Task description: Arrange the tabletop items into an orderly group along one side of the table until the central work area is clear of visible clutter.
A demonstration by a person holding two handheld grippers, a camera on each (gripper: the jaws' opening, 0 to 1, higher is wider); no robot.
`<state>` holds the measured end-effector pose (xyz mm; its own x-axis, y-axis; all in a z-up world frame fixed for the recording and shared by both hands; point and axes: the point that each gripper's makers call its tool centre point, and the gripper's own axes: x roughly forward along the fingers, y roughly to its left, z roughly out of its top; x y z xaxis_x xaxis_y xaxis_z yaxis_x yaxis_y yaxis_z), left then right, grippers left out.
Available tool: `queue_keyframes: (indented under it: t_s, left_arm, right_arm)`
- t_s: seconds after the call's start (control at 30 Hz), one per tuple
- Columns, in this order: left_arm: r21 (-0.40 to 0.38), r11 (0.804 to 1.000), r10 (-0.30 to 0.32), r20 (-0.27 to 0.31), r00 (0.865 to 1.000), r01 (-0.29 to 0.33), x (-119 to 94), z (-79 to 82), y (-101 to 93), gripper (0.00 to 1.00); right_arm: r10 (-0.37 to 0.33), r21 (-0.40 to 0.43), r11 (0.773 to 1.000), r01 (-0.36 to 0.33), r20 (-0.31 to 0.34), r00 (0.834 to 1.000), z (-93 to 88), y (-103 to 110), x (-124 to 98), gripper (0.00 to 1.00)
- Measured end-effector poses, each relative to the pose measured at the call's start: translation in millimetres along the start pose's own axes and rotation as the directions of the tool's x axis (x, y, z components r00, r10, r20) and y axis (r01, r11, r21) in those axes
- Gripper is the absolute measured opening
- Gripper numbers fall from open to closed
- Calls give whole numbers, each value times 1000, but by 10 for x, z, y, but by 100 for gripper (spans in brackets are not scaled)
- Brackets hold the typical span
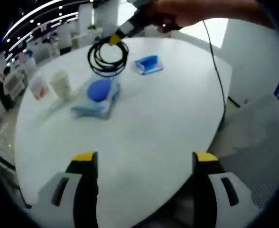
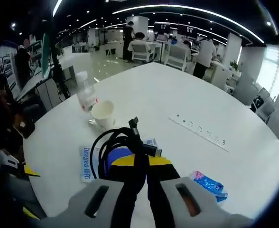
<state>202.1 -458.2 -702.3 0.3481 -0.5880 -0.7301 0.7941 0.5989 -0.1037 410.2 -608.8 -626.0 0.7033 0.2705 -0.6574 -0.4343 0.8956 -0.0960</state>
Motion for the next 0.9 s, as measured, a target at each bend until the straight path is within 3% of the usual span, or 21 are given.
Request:
queue_keyframes:
  t_s: [0.43, 0.9]
  left_arm:
    - [9, 1000, -23, 6, 1000, 23, -5, 16, -75, 78]
    - [29, 999, -41, -13, 999, 42, 7, -19, -137, 78]
  right_arm:
    - [-76, 60, 995, 78, -30, 997, -423, -299, -515, 5]
    - [-96, 108, 988, 106, -94, 991, -913, -465, -659, 6]
